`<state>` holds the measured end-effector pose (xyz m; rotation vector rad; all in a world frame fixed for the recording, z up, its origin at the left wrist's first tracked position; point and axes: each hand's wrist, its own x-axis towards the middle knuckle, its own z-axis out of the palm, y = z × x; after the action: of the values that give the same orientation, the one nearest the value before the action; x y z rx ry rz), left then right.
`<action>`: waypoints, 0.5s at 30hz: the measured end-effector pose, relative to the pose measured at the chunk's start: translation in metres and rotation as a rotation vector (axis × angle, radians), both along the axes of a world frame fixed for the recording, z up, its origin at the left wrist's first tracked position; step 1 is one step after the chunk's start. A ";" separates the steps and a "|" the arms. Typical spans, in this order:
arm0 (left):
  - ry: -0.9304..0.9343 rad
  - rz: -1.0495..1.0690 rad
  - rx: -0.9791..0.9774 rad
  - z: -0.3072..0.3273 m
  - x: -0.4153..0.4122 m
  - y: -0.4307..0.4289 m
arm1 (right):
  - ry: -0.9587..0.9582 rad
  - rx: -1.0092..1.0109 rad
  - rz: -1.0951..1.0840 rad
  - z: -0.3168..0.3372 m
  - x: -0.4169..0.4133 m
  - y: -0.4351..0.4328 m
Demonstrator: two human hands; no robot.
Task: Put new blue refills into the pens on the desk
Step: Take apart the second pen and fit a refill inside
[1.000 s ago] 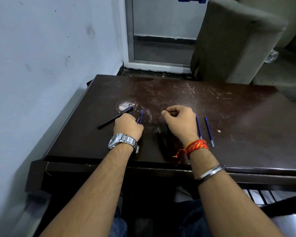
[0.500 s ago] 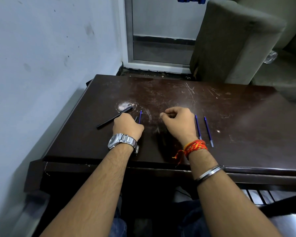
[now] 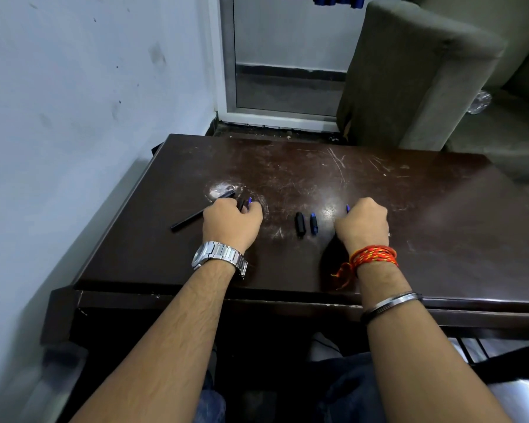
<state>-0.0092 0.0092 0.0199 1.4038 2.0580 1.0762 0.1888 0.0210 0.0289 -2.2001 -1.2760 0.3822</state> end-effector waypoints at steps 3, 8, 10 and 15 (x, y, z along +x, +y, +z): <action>-0.043 -0.032 0.010 0.000 0.003 -0.001 | -0.001 -0.046 0.007 -0.003 0.001 0.001; -0.062 -0.077 0.038 -0.002 0.004 -0.001 | 0.031 -0.041 -0.009 -0.005 0.001 0.004; -0.077 -0.112 0.047 -0.004 0.004 0.000 | 0.039 -0.052 -0.001 -0.004 0.001 0.003; -0.058 -0.227 0.120 -0.005 0.006 -0.001 | 0.003 -0.106 0.016 0.001 0.004 0.002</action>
<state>-0.0035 0.0083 0.0148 1.6004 1.7683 1.1436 0.1925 0.0226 0.0295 -2.2769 -1.2998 0.4692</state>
